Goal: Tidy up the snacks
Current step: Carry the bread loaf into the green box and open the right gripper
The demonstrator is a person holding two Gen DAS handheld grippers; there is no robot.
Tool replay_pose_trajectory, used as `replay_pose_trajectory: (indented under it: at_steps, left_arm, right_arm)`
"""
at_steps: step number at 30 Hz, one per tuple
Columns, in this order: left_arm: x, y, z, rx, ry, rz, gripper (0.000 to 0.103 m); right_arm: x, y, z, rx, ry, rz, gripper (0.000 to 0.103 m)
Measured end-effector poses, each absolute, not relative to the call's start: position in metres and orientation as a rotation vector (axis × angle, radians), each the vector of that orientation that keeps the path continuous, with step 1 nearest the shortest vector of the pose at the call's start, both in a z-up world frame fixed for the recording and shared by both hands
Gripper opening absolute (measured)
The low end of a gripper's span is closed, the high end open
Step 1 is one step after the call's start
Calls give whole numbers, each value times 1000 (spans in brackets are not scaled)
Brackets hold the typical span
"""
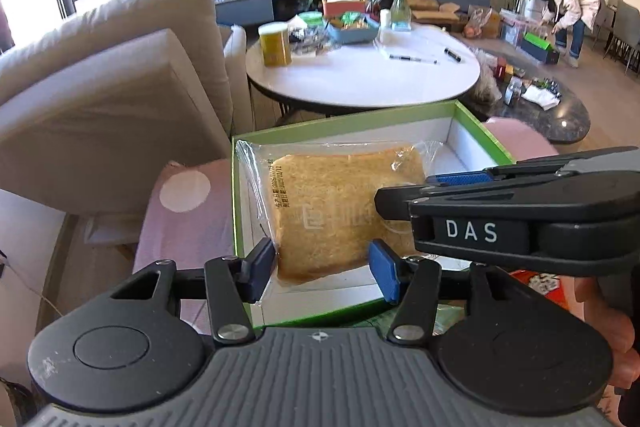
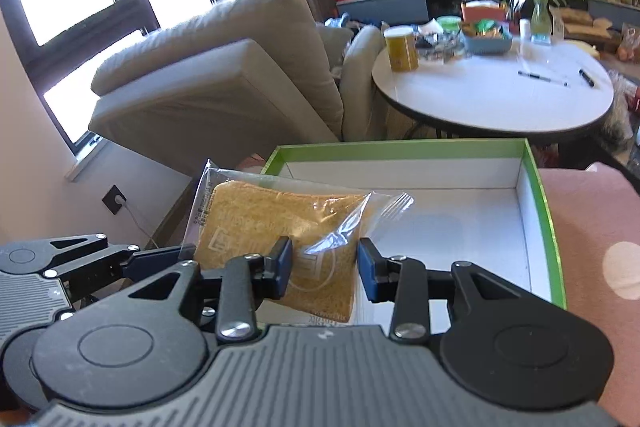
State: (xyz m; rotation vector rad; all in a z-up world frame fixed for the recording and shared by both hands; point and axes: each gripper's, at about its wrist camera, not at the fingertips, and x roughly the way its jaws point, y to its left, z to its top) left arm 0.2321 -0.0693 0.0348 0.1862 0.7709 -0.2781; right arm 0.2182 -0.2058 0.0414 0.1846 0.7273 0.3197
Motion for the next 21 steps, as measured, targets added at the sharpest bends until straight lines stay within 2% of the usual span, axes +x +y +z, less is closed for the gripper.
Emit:
replay_pose_trajectory:
  at_steps: [10, 21]
  left_arm:
    - [253, -74, 1, 209, 874, -272, 49]
    - [256, -67, -4, 202, 895, -228, 52]
  right_arm:
    - [243, -205, 8, 208, 848, 329, 55]
    - [244, -198, -6, 217, 897, 358, 56]
